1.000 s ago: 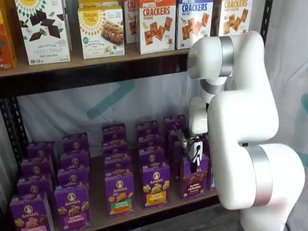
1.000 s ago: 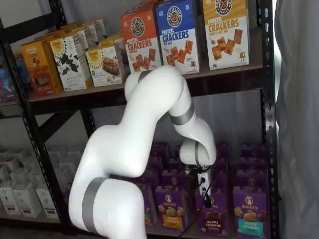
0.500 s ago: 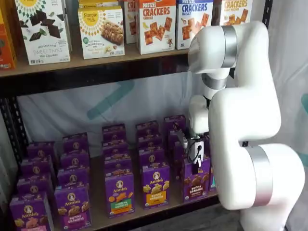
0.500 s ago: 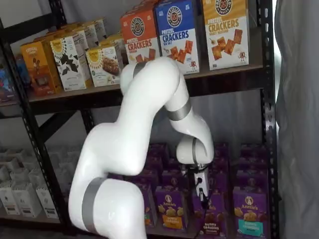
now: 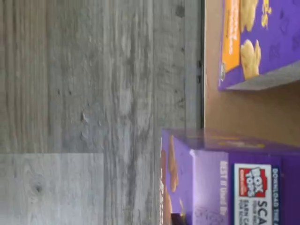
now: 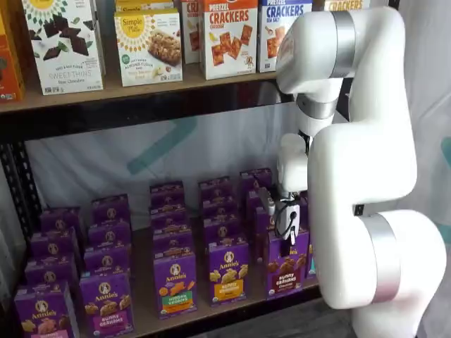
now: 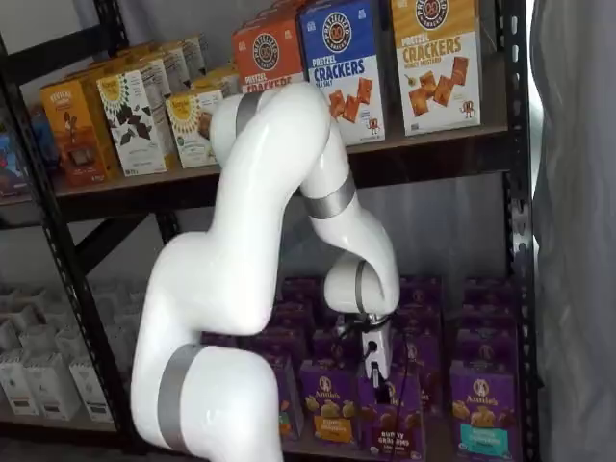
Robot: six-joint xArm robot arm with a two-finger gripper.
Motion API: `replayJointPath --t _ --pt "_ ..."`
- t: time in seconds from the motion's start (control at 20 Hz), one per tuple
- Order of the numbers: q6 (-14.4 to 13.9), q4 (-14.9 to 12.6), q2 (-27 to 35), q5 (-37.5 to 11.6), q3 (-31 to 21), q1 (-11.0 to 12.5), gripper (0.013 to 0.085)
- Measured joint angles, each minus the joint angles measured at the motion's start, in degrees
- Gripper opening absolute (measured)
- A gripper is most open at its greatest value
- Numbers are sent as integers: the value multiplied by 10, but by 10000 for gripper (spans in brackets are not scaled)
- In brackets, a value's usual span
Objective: Pick up the purple box with a brown patch in the center, on the bottom shelf, the fifth box from the left
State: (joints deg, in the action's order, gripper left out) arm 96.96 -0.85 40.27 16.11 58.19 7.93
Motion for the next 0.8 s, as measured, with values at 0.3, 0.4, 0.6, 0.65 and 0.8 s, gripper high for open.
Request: replayJointPath --t 0.3,0.4,0.6,0.65,0.8 --pt "-8 5 -72 -8 -75 -12 290" --pt "-2 16 -100 -4 -98 -17 290" --pt "19 45 -158 15 -139 -23 290" --pt "21 47 -172 19 -149 -23 290" --pt "21 49 -219 38 -178 -24 290"
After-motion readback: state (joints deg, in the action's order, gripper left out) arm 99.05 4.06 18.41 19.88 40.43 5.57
